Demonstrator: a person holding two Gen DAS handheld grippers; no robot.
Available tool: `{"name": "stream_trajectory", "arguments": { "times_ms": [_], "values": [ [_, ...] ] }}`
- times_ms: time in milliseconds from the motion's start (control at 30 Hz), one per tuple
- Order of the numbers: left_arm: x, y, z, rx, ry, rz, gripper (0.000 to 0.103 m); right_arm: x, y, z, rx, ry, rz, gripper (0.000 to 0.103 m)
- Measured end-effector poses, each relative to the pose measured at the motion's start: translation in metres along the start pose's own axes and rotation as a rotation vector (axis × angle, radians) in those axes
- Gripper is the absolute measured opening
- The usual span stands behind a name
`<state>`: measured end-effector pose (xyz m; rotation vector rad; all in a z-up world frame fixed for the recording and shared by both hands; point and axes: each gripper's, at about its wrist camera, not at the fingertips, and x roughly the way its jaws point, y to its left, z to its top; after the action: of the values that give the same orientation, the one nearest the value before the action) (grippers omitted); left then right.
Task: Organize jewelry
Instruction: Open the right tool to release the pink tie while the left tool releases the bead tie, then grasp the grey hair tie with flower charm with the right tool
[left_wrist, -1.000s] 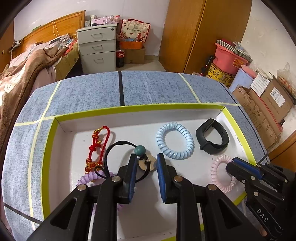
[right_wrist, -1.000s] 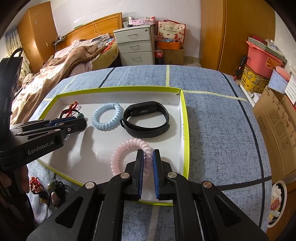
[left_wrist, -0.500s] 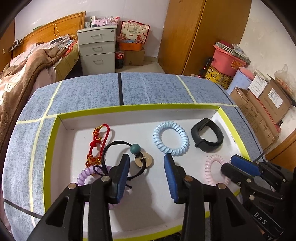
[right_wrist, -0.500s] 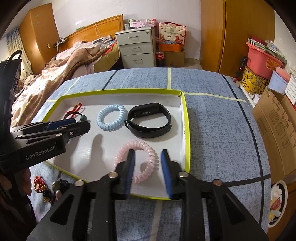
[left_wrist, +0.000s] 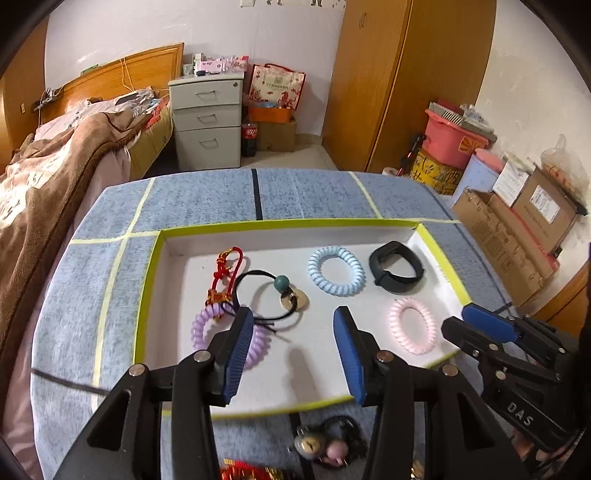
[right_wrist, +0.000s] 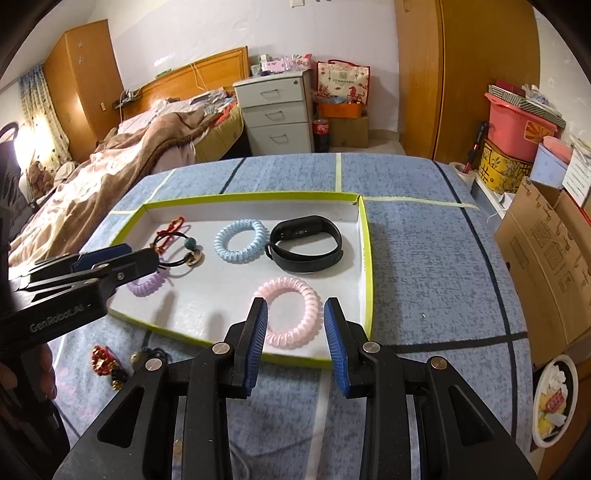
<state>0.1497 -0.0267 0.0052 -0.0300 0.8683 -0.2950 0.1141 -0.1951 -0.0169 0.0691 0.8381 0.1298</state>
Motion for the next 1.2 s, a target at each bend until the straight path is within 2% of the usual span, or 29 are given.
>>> {"name": "stream_trajectory", "arguments": {
  "times_ms": [667, 767, 800, 833, 1200],
  "values": [
    [-0.061, 0.019, -0.065, -0.058, -0.055, 0.024, 0.05, -0.045, 0.016, -0.039, -0.026, -0.052, 0.059, 0.034],
    [-0.068, 0.025, -0.075, -0.079, -0.065, 0.005, 0.053, -0.045, 0.022, -0.049, -0.044, -0.04, 0.091, 0.04],
    [-0.07, 0.026, -0.079, -0.086, -0.067, 0.008, 0.054, -0.045, 0.024, -0.051, -0.049, -0.035, 0.097, 0.047],
    [-0.072, 0.029, -0.082, -0.091, -0.066, 0.008, 0.055, -0.044, 0.026, -0.054, -0.053, -0.028, 0.101, 0.05],
    [-0.08, 0.054, -0.107, -0.132, -0.052, 0.023, 0.058, -0.03, 0.05, -0.078, -0.114, 0.041, 0.12, 0.05]
  ]
}}
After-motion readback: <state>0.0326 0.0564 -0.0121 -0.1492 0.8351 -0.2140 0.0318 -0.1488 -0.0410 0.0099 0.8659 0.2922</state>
